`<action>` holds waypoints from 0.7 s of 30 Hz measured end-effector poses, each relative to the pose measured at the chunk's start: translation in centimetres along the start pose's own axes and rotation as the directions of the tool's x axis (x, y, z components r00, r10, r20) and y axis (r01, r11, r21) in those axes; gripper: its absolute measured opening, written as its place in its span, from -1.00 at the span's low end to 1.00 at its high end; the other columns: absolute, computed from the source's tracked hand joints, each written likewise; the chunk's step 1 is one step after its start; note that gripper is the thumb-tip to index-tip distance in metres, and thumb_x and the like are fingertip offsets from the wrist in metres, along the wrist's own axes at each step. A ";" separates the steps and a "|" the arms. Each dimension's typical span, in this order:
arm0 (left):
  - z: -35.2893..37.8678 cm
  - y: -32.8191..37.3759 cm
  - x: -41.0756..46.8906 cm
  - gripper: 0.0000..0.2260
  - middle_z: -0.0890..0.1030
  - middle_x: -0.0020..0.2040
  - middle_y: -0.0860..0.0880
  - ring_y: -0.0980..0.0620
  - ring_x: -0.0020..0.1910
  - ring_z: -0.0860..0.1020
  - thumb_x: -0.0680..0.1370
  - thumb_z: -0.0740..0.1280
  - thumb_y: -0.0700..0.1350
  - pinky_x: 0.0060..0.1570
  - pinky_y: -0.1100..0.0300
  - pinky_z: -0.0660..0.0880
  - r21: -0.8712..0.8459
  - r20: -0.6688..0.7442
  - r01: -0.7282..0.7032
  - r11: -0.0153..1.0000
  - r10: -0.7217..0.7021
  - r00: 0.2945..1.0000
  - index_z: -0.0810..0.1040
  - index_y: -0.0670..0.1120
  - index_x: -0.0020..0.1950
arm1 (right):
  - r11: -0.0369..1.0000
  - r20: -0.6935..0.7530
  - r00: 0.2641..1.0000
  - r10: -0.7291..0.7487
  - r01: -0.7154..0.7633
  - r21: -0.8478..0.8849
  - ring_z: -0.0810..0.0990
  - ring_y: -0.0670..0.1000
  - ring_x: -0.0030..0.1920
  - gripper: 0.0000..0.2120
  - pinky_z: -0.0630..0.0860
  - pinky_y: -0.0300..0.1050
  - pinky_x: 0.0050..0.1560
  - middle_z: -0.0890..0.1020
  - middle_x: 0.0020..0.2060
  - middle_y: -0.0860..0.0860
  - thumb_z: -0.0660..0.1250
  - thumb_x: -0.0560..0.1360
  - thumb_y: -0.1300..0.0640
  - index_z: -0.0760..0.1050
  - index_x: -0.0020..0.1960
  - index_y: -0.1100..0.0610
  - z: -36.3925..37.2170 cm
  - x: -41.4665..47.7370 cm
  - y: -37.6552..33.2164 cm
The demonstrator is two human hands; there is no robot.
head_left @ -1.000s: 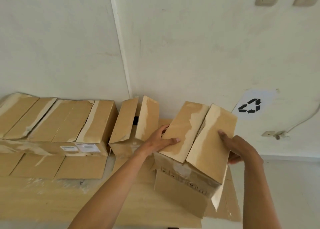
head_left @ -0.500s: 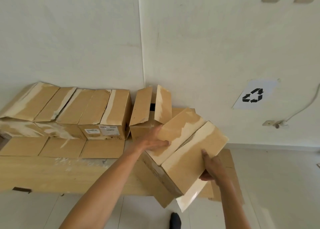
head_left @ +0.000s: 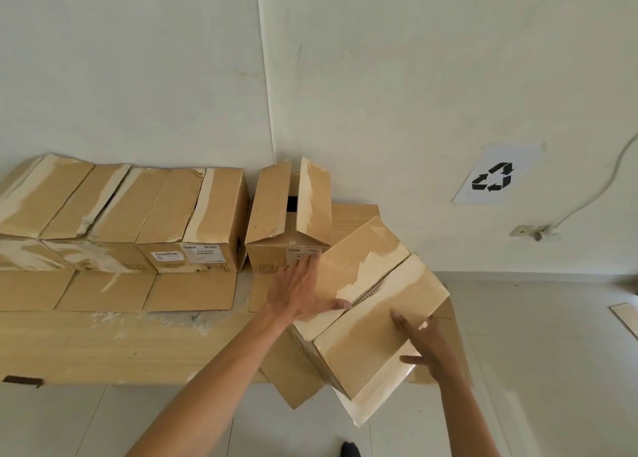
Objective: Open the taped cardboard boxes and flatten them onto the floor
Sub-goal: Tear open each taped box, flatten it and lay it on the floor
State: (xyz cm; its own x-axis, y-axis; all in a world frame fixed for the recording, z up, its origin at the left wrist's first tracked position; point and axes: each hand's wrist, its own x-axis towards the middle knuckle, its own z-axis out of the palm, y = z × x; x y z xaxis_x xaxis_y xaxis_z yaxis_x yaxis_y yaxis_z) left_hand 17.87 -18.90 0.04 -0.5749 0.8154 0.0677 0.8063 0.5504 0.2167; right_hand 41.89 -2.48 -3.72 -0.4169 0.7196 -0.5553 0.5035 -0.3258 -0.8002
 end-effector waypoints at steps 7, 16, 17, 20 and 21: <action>0.3 0.3 -0.7 0.23 0.46 0.43 -0.06 -0.08 0.29 0.53 0.13 0.12 0.75 0.24 -0.02 0.48 0.026 0.007 -0.019 0.999 0.019 1.000 0.16 -0.05 0.56 | 0.955 -0.240 0.936 -0.258 0.210 -0.209 0.35 0.14 0.49 0.15 0.40 0.16 0.41 0.31 0.54 0.06 0.59 0.22 -0.36 0.09 0.60 -0.02 -3.5 3.2 -2.8; 1.1 1.3 -1.2 0.06 0.53 0.33 0.00 0.01 0.19 0.57 0.23 0.12 0.71 0.03 0.05 0.59 0.020 -0.032 -0.023 1.000 0.024 0.999 0.33 -0.03 0.46 | 0.902 -0.078 0.961 -0.265 0.218 -0.372 0.65 0.06 -0.02 -0.49 0.55 -0.03 -0.08 0.70 -0.05 0.02 0.59 0.30 -0.23 0.63 0.11 0.04 -4.4 5.1 -3.6; 1.0 1.3 -1.4 0.04 0.53 0.32 0.02 0.02 0.18 0.57 0.25 0.12 0.70 0.00 0.05 0.59 0.004 -0.026 -0.019 1.000 0.019 0.999 0.33 -0.02 0.45 | 0.896 -0.067 0.963 -0.261 0.216 -0.387 0.64 0.08 0.00 -0.48 0.52 -0.03 -0.06 0.70 -0.03 0.03 0.59 0.30 -0.23 0.64 0.14 0.03 -4.7 5.2 -3.7; 1.4 1.6 -1.7 -0.04 0.55 0.29 0.04 0.02 0.13 0.58 0.30 0.09 0.68 -0.03 0.04 0.60 -0.059 0.041 -0.013 0.998 0.015 0.999 0.30 0.02 0.45 | 0.859 -0.057 0.967 -0.247 0.192 -0.474 0.63 0.12 0.08 -0.52 0.46 -0.06 -0.02 0.69 0.05 0.05 0.55 0.37 -0.20 0.66 0.18 0.03 -6.1 5.2 -3.7; 2.0 1.7 -1.8 -0.04 0.54 0.31 0.03 0.01 0.14 0.58 0.31 0.07 0.68 0.02 0.02 0.60 -0.074 0.078 -0.013 0.997 0.019 0.997 0.29 0.03 0.47 | 0.840 -0.070 0.969 -0.238 0.170 -0.515 0.63 0.13 0.06 -0.57 0.45 -0.07 -0.05 0.69 0.04 0.05 0.52 0.40 -0.21 0.67 0.15 0.02 -6.6 5.2 -3.5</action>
State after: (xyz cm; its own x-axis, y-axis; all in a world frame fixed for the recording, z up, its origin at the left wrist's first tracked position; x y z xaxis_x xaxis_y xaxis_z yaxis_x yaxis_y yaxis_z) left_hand 20.55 -19.04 -1.66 -0.5471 0.8371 -0.0048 0.8011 0.5252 0.2872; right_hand 42.92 6.42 -2.28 -0.4708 0.8176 -0.3314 0.7419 0.1637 -0.6502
